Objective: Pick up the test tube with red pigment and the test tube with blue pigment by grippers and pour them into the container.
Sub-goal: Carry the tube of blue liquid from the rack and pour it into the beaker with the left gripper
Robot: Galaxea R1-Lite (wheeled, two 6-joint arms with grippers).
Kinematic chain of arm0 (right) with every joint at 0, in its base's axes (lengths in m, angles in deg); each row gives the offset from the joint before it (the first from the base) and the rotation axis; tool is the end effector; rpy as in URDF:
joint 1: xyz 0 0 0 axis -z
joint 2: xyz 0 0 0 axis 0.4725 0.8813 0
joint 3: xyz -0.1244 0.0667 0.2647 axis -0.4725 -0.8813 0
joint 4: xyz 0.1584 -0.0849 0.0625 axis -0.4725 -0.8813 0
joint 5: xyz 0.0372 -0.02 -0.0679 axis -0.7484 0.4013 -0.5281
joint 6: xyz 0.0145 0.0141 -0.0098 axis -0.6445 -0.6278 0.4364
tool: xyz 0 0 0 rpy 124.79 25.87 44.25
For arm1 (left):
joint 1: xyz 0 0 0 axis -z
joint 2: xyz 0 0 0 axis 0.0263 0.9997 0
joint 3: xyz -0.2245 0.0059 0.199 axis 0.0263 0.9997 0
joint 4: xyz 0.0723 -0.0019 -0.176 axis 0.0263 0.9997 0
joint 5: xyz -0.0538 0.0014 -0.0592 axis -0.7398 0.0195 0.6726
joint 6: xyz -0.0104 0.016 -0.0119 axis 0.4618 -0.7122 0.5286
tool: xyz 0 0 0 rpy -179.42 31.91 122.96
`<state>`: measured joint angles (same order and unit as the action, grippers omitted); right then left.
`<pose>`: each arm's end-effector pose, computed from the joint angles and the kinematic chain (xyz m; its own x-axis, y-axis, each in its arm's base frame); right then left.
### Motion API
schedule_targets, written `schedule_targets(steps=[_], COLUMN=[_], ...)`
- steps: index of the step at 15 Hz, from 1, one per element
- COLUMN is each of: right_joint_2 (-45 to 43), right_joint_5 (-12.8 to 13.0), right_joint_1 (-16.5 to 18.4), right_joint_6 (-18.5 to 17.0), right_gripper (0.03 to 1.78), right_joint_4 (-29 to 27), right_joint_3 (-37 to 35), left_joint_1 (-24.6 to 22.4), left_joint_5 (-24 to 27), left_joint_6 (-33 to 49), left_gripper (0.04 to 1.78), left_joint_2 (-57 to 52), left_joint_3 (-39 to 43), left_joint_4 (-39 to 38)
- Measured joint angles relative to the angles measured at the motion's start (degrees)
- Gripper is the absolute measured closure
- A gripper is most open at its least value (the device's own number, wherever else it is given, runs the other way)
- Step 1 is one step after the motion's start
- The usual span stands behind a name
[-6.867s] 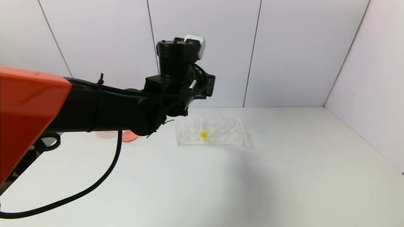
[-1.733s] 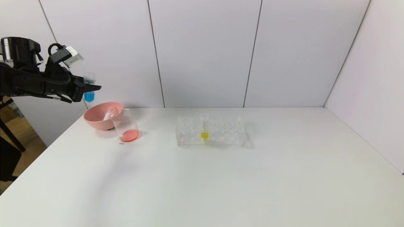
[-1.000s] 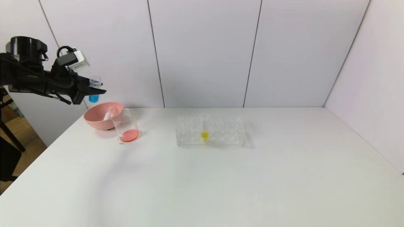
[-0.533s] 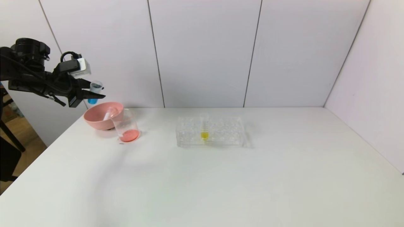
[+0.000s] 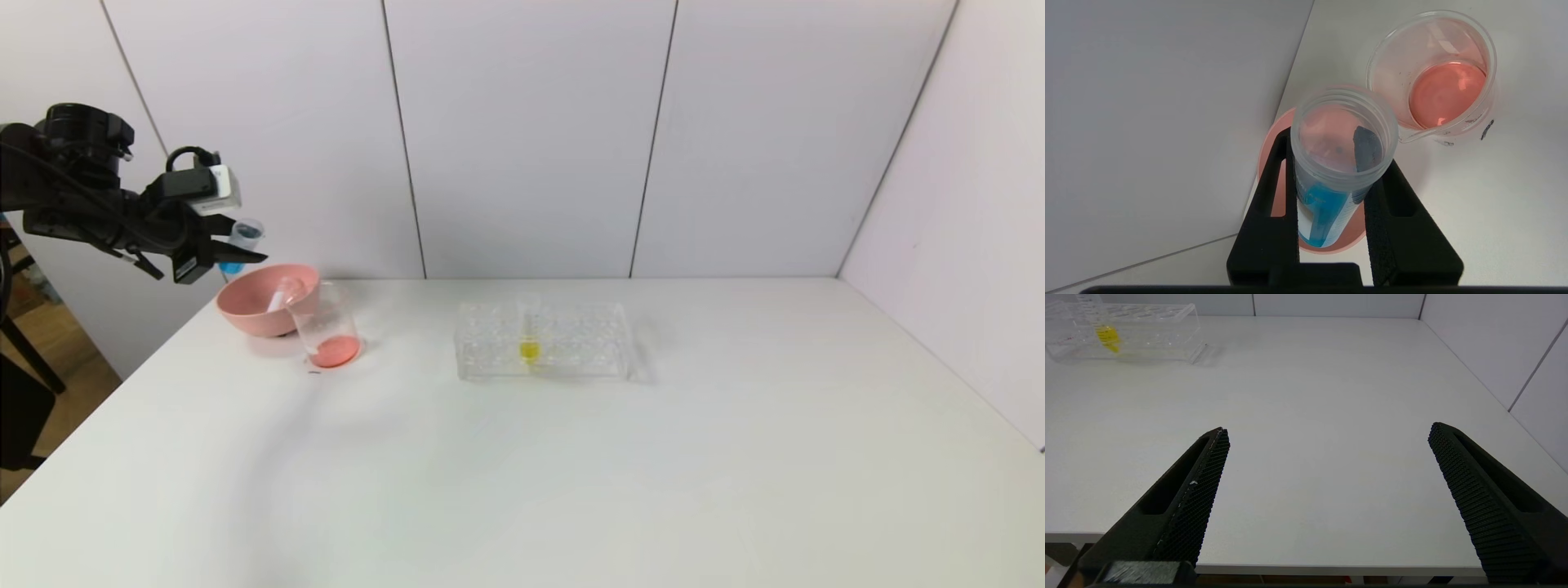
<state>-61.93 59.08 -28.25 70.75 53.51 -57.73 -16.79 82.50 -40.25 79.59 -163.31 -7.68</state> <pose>-0.0229 0.0000 0.0748 1.0000 0.0009 -0.0073 -0.0009 1.0000 -0.0004 0.4010 0.0951 0.2455 0.7368 -0.4381 -0.5150 0.6670 0.3459 0.6599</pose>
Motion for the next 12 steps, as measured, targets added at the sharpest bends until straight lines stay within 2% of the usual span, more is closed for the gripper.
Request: schedule_targets(steps=[5,12], right_joint_2=[0.0,0.0], right_joint_5=[0.0,0.0], right_joint_1=[-0.02,-0.02], right_joint_6=[-0.02,-0.02], right_gripper=[0.04,0.04], right_joint_4=[0.0,0.0], right_joint_3=[0.0,0.0], left_joint_1=[0.73,1.05], left_joint_5=[-3.06,-6.63], left_joint_6=[0.45,0.32], left_gripper=[1.35,1.35], left_joint_2=[0.24,0.39], left_joint_3=[-0.3,-0.17], left_joint_4=[2.57,10.51])
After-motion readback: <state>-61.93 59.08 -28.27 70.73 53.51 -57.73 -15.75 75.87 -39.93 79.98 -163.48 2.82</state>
